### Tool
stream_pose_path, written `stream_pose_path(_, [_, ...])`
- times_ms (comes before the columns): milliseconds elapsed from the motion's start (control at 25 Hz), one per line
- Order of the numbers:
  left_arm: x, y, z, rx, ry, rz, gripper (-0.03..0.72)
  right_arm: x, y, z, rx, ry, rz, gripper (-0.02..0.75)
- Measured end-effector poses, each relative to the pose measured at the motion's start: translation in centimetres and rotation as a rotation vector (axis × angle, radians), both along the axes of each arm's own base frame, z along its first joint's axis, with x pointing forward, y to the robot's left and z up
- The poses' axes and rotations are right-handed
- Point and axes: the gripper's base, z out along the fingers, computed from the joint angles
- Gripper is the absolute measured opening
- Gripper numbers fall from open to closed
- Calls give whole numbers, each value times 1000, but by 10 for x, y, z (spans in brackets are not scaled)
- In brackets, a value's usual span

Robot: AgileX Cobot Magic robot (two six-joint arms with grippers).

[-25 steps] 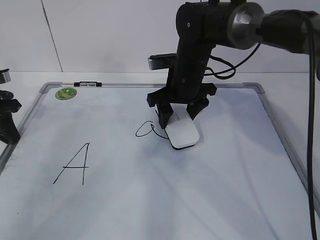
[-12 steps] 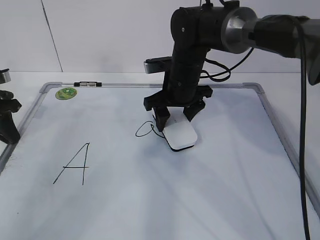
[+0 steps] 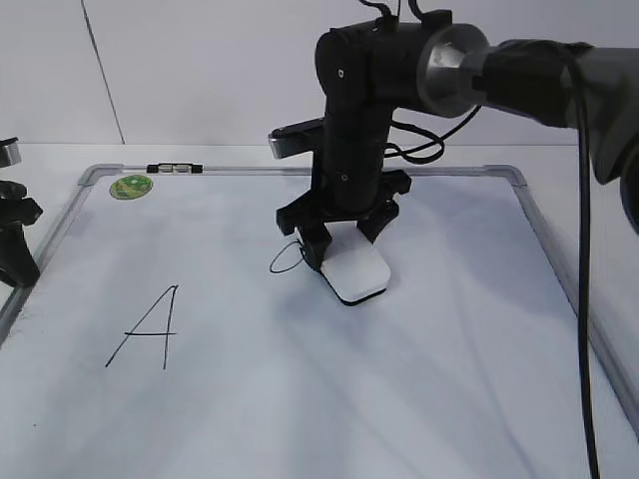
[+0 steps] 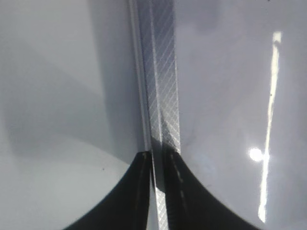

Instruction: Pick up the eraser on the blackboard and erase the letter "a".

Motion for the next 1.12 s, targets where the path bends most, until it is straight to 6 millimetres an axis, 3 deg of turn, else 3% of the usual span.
stream_pose_path(120, [0,1,0,1,0,1,67,-3,6,0,-10,-14,27,561])
stream_pose_path(440, [0,1,0,1,0,1,67,-29,52,-2,8,-44,155,561])
stream_pose_path(640, [0,1,0,1,0,1,67,-43,69,-2,7,-55,213,561])
stream_pose_path(880, [0,1,0,3,-4,2,67,-37,62,-1,-64,-101,139,561])
stream_pose_path(1120, [0,1,0,1,-4,3,67,1,10,-1,-110,-123,1,561])
